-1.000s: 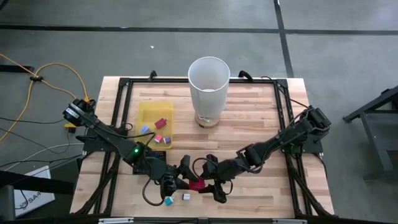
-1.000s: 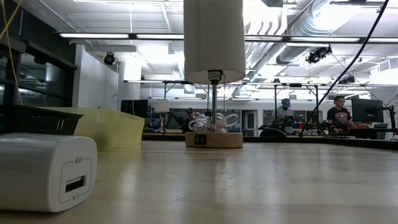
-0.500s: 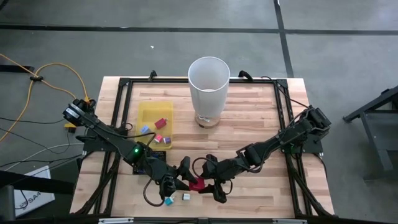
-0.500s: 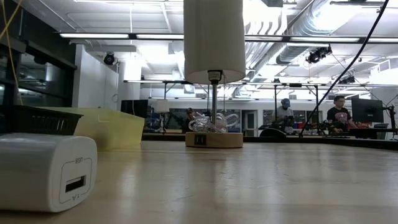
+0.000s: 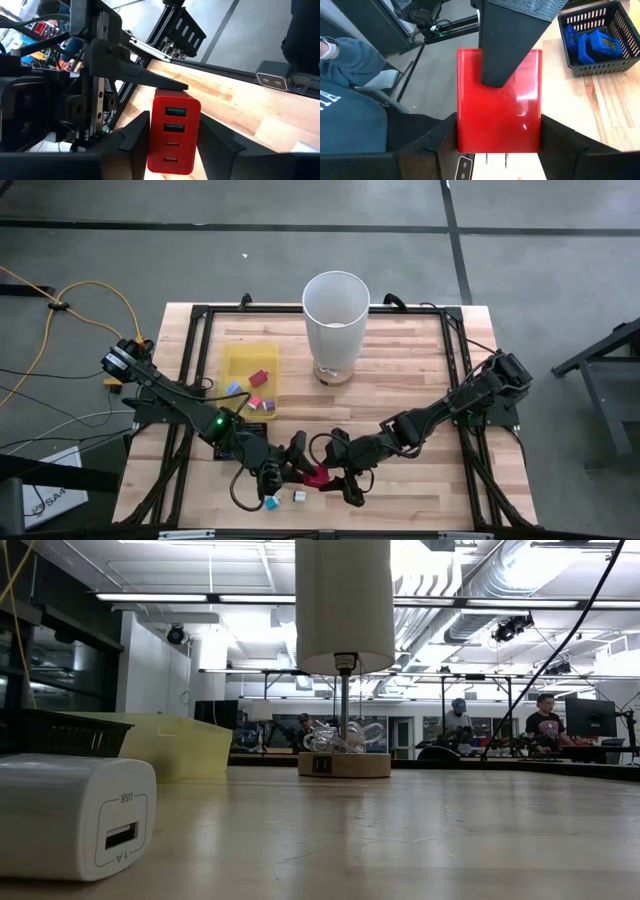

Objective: Pick & Place Office items
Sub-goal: Put the red charger adapter into the yellow bin

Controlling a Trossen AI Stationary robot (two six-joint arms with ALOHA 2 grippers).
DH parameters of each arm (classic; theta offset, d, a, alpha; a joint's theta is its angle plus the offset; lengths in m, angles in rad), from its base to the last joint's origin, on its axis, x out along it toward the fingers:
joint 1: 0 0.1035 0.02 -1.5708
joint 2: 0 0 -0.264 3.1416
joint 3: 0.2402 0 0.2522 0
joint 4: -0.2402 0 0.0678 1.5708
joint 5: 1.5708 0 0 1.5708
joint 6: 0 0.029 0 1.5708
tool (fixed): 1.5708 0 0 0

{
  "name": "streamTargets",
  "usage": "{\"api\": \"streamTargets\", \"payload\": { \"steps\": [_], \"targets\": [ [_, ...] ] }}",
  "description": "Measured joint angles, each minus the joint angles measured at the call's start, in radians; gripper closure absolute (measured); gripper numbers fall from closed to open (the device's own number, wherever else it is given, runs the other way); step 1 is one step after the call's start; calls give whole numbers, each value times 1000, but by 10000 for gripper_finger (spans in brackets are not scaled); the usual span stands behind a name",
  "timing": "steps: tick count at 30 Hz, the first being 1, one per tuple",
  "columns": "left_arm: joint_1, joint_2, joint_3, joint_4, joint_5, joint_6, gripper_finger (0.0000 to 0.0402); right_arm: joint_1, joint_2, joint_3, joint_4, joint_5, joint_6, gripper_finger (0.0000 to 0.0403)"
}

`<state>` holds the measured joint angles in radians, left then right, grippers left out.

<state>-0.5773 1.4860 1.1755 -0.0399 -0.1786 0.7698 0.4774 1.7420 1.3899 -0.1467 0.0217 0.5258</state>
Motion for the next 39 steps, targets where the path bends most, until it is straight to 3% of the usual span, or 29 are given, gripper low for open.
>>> {"api": "streamTargets", "payload": {
  "steps": [4,23,39],
  "targets": [
    [0,0,0,0,1,11,286,0,0,0,2,-6,5,199],
    [0,0,0,-3,1,24,282,0,0,0,1,-3,1,198],
    [-1,0,0,-2,7,-7,283,0,-2,0,-2,-1,25,130]
  ]
}}
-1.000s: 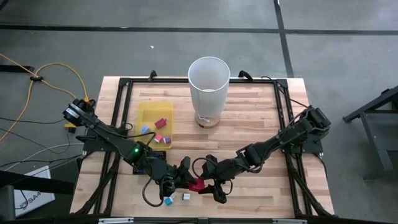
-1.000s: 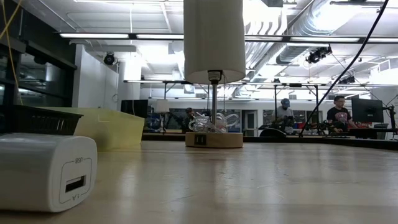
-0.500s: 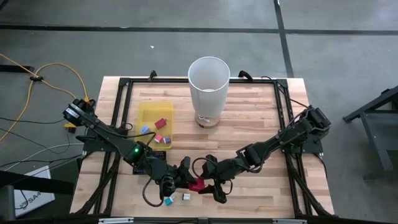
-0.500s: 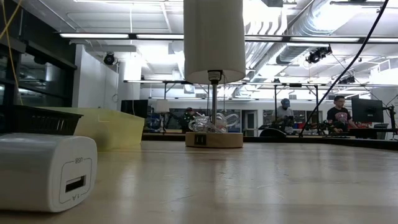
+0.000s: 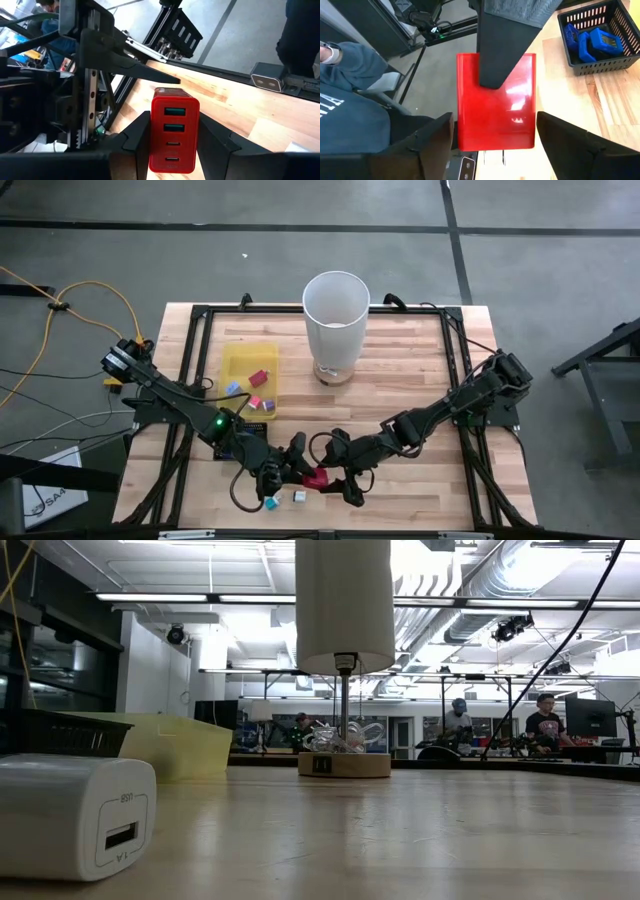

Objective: Pick & Place Office items
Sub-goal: Put the red charger adapter into the yellow bin

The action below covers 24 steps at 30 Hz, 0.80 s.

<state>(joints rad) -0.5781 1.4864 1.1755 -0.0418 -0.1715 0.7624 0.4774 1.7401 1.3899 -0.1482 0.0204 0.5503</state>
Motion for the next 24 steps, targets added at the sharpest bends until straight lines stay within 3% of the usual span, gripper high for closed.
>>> {"api": "streamTargets", "payload": {
  "steps": [8,24],
  "targets": [
    [0,0,0,2,-3,3,283,0,0,0,-9,0,3,105],
    [-1,0,0,5,-5,-2,283,0,0,0,-159,-49,55,103]
  ]
}}
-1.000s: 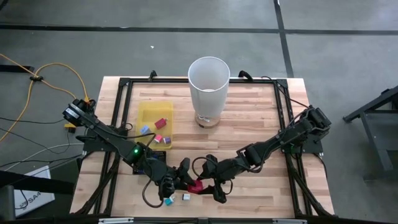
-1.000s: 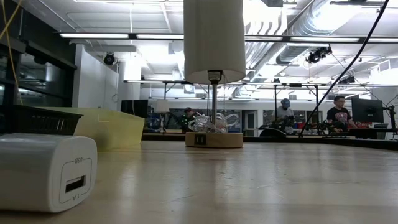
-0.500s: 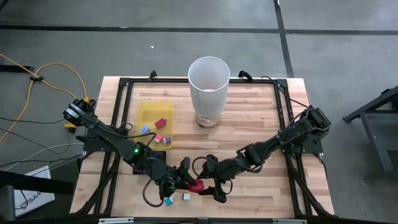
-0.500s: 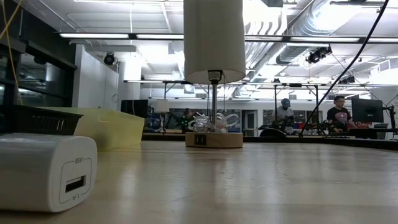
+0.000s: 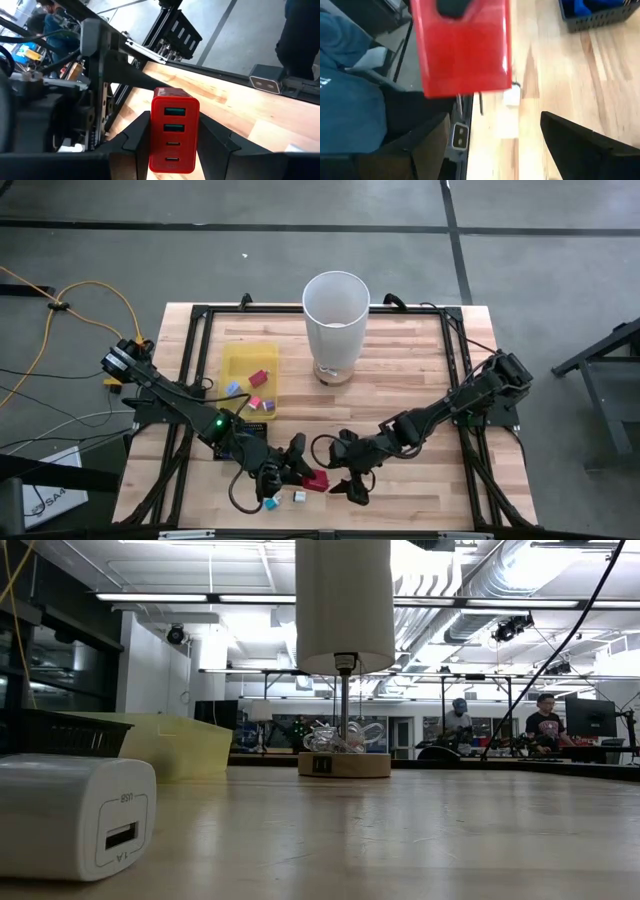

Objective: Pick & Place Office items
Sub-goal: Put the red charger adapter into the yellow bin

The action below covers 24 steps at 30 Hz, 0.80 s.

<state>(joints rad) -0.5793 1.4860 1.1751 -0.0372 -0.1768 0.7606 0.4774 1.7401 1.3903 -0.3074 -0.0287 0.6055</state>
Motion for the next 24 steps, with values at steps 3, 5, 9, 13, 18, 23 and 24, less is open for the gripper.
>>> {"api": "streamTargets", "payload": {
  "steps": [3,5,9,13,18,23,24],
  "targets": [
    [0,0,0,0,3,-18,283,0,0,0,-39,-4,20,103],
    [-1,0,0,-3,3,-37,283,0,0,0,-55,-4,23,103],
    [-15,0,0,-8,2,-78,283,0,0,0,-56,-4,27,103],
    [-30,-4,0,-11,-17,-145,283,-2,0,0,-55,4,27,103],
    [-35,-11,0,-63,-70,-244,283,-2,0,0,-54,6,24,103],
    [-35,-13,0,-162,-116,-399,283,-2,0,0,-44,7,23,103],
    [-34,-13,0,-179,-117,-434,283,-2,0,0,-41,5,23,103]
  ]
}}
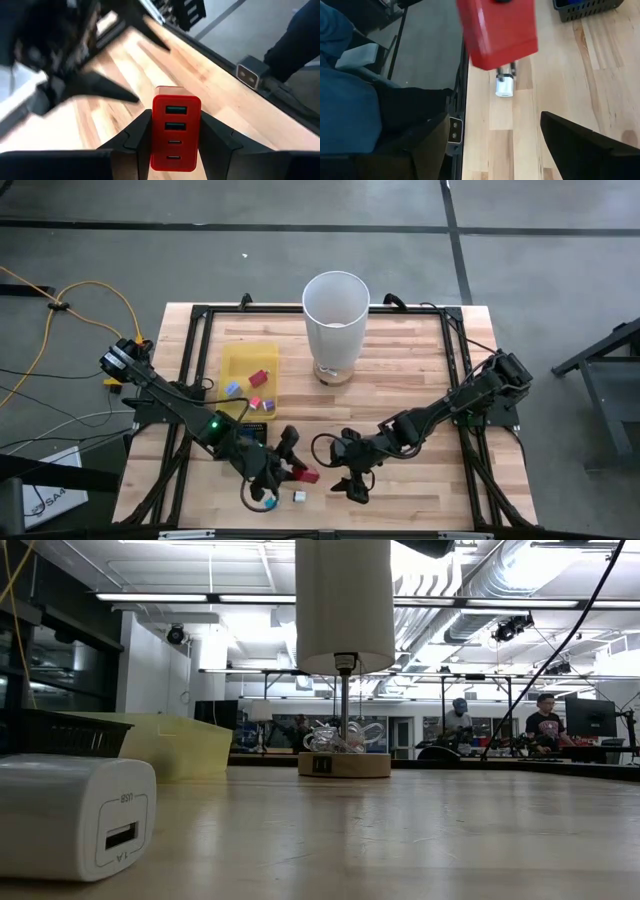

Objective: Pick & Place Office items
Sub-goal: Put the red charger adapter into the yellow bin

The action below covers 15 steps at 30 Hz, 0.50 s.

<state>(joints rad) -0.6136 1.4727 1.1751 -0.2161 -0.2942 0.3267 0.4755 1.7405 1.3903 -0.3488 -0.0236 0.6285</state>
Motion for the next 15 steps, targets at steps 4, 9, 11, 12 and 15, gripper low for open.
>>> {"api": "streamTargets", "payload": {
  "steps": [4,9,11,12,15],
  "targets": [
    [0,-1,0,-66,-17,-98,281,0,0,0,13,-1,-1,103],
    [5,-29,0,-167,-27,-210,280,0,0,0,29,-1,-2,103],
    [12,-50,0,-200,-27,-251,279,0,0,0,29,-2,-2,103],
    [18,-63,0,-216,-27,-272,279,0,1,0,29,-2,-2,103],
    [39,-104,0,-279,-28,-335,279,0,1,0,31,-2,-3,103]
  ]
}}
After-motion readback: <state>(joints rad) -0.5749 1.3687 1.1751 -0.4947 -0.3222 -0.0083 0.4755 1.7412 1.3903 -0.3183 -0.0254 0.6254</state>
